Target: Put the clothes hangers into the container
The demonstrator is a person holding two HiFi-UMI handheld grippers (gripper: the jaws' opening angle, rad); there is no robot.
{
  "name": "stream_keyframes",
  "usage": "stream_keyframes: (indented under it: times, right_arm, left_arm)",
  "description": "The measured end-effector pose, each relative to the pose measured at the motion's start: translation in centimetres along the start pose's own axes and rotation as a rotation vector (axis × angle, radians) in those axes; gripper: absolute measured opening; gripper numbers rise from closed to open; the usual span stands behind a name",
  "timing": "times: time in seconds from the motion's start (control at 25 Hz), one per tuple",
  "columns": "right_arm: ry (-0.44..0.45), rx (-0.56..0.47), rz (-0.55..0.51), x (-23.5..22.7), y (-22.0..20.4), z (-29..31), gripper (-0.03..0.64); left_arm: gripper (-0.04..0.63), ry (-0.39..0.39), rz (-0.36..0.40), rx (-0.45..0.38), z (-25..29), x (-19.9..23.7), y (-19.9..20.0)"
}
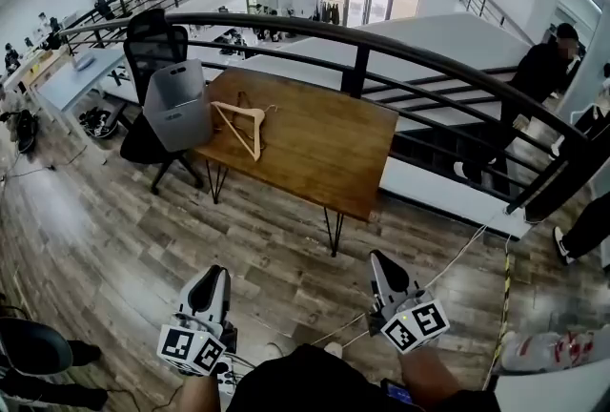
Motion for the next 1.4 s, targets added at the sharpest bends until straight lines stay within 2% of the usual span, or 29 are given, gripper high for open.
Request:
stream_keyframes:
  times: [0.28, 0.44, 0.52, 0.68, 0.84, 0.88, 1.08, 1.28, 1.4]
  right_arm:
    - [-0.015, -0.007, -0.002, -1.4, 0.2, -1.8, -0.006]
    - [-0.002, -0.012, -0.039, -2.4, 0.6, -3.1, -0.003]
    - [0.004, -0.017, -0.038, -3.0, 1.0, -3.8, 0.015]
    - [0.011, -0.030, -0.006, -4.0, 1.3, -5.4, 0.020]
    - [0.013, -0.016, -0.025, -5.3, 0.6, -6.0, 0.040]
    - [0.016, -0.010, -0.022, -5.6, 0.6, -5.9, 0.056]
    - [0.020, -0.013, -0.011, -6.0, 0.3, -5.5, 0.134]
    - [0.011, -0.010, -0.014, -5.9, 0.4, -3.8, 0.175]
    - [-0.001, -0.004, -0.023, -5.6, 0.6, -2.0, 0.235]
  left_arm:
    - [0.058, -0.009, 0.016, 0.016, 1.0, -1.8, -0.3]
    - [0.060, -0.005, 0.014, 0.014, 1.5, -3.6, -1.0]
    - [0.060, -0.004, 0.014, 0.019, 1.7, -4.7, -1.2]
    - [0.060, -0.020, 0.054, 0.045, 1.8, -7.0, -1.2]
    - [0.063, -0.023, 0.066, 0.061, 1.9, -8.3, -1.6]
    - [0.070, -0.017, 0.064, 0.063, 1.9, -8.5, -1.7]
    - [0.238, 0.012, 0.063, 0.095, 2.4, -8.5, -2.4]
    - [0.280, 0.018, 0.043, 0.094, 3.7, -6.9, -2.7]
    - [0.304, 0.029, 0.035, 0.083, 5.0, -4.7, -2.6]
Point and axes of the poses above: the fingertips, and each gripper's own axes: z forward along the fingers, x to its left, y out of its top, the point moved 4 cm from there along -z, backward along the fingers, and after that the axes turned 2 degrees about z, right-handed, at the moved point
